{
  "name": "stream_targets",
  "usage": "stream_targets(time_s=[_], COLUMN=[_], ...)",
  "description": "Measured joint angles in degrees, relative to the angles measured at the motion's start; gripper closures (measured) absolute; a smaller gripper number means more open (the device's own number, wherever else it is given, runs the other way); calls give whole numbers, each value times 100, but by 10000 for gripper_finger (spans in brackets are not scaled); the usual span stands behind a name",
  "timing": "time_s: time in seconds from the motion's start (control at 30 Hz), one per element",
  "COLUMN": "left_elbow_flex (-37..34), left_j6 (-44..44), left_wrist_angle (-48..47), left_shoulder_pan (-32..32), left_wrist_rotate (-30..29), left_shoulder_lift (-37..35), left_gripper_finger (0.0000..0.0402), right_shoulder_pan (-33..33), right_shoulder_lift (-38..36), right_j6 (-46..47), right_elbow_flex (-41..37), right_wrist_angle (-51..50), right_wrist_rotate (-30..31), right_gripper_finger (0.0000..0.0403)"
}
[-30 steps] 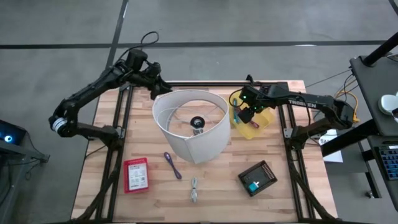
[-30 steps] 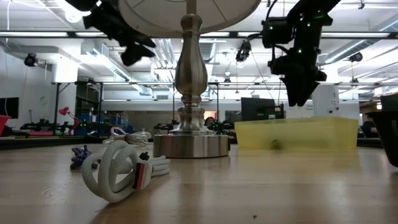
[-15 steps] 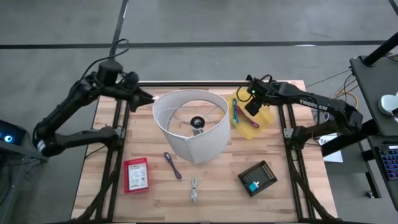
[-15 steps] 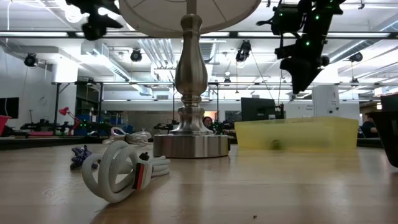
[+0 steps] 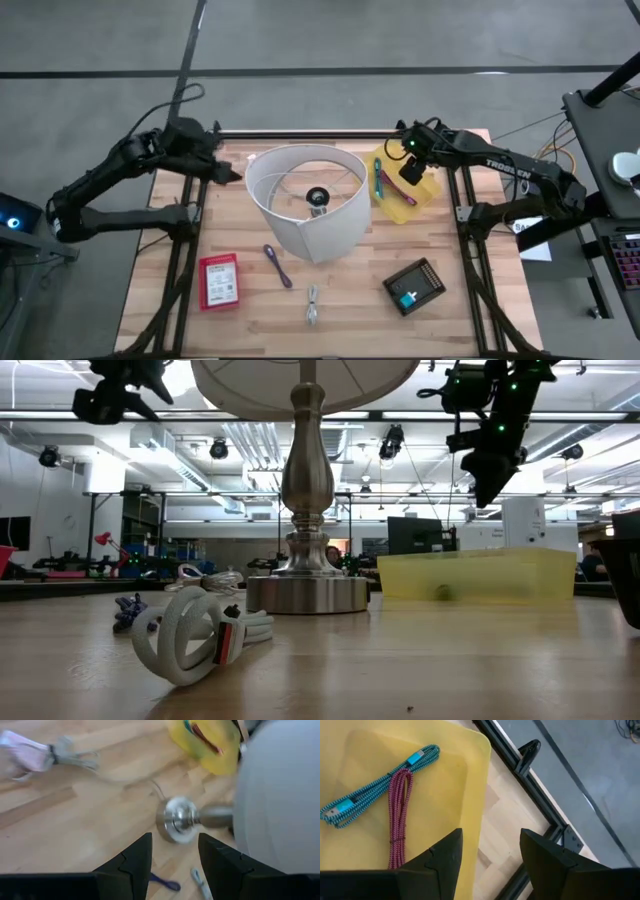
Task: Pick and place items into bin
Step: Put the dark blue USB cable into the yellow bin
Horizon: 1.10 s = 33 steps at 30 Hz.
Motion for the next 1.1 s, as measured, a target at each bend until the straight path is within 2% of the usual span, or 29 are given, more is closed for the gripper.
stream_targets(time_s=[0.13,0.3,0.4,0.57,0.77,0.83,0.97,1.1], left_elbow_flex=[38,35,35,30,85,178,232,210], left_j6=[38,177,174,510,1083,1124,1340,1431], left_wrist_angle=[202,1417,1861,2689,4289,4370,3971,3613], left_shoulder_pan=[-677,-1370,-1819,-2575,-3444,-3730,-4231,-4347], left_wrist_rotate=[-511,-660,-768,-1003,-1025,-1182,-2034,-2909], left_shoulder_lift=[-102,-638,-701,-499,234,462,649,326], left_gripper_finger=[257,258,259,259,259,259,259,259], right_shoulder_pan=[0,0,0,-2,-27,-30,-31,-28], right_shoulder_lift=[0,0,0,0,0,0,2,2], right_j6=[-153,-288,-366,-392,-420,-430,-515,-495], right_elbow_flex=[0,0,0,0,-6,-11,-11,-4], right_wrist_angle=[-18,-20,-20,-15,-5,-7,-5,4], right_wrist_rotate=[0,0,0,0,1,2,1,-2], right_gripper_finger=[218,218,218,218,218,218,218,218])
